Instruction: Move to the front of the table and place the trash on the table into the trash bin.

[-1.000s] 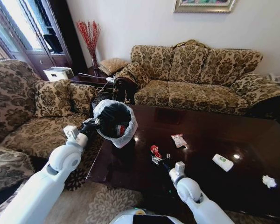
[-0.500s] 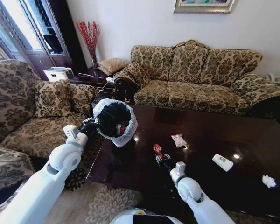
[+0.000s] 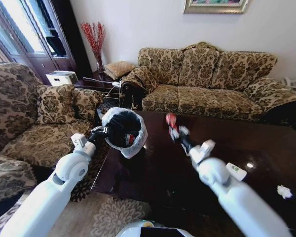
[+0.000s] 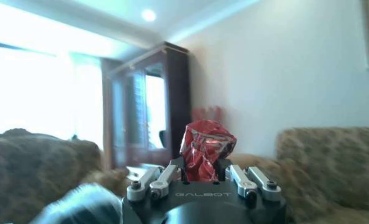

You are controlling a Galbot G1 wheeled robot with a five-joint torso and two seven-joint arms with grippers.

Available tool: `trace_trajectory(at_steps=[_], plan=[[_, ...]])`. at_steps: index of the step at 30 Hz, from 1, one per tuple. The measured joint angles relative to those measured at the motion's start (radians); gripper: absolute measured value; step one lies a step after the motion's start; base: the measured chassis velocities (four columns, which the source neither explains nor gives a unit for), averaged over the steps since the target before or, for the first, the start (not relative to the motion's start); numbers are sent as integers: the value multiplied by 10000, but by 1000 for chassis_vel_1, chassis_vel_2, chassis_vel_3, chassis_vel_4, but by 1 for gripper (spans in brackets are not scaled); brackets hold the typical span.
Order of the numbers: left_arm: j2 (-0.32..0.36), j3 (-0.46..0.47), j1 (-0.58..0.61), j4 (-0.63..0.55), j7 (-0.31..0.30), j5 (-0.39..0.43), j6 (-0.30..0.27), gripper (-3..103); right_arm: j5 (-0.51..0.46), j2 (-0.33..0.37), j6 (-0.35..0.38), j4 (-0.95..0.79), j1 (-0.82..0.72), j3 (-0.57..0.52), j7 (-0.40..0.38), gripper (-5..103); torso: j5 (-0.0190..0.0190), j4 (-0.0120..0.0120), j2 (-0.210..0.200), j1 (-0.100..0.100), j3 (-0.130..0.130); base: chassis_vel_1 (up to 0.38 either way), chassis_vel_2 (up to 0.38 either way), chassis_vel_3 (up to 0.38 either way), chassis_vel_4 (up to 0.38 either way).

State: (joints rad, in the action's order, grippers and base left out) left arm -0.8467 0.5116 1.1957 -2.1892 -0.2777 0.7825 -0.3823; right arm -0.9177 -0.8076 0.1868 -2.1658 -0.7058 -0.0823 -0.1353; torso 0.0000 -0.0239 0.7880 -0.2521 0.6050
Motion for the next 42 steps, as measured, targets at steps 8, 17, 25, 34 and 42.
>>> trace_trajectory(at_steps=[8,17,25,34,42], plan=[[-33,-5,0,89,-14,12,-3,3,-1413,-516,430,-1,3344,3973,-134,27,-1,-6,0,-1,0,0,0,0,0],[-40,59,-2,66,-17,19,-3,3,-1127,-655,1201,298,3488,5089,268,27,4,3,0,0,-1,0,0,0,0],[-44,58,-41,44,-3,23,-3,3,-946,-1049,1206,582,3831,5296,-31,58,2,-3,0,0,-1,0,0,0,0],[-40,84,-58,-17,5,34,1,3,-881,-758,991,482,3504,4247,-662,91,3,-3,0,1,-1,0,0,0,0],[230,516,-381,-333,-145,500,-82,3,-215,836,839,906,548,728,-1659,100,7,8,0,1,-2,0,0,0,0]])
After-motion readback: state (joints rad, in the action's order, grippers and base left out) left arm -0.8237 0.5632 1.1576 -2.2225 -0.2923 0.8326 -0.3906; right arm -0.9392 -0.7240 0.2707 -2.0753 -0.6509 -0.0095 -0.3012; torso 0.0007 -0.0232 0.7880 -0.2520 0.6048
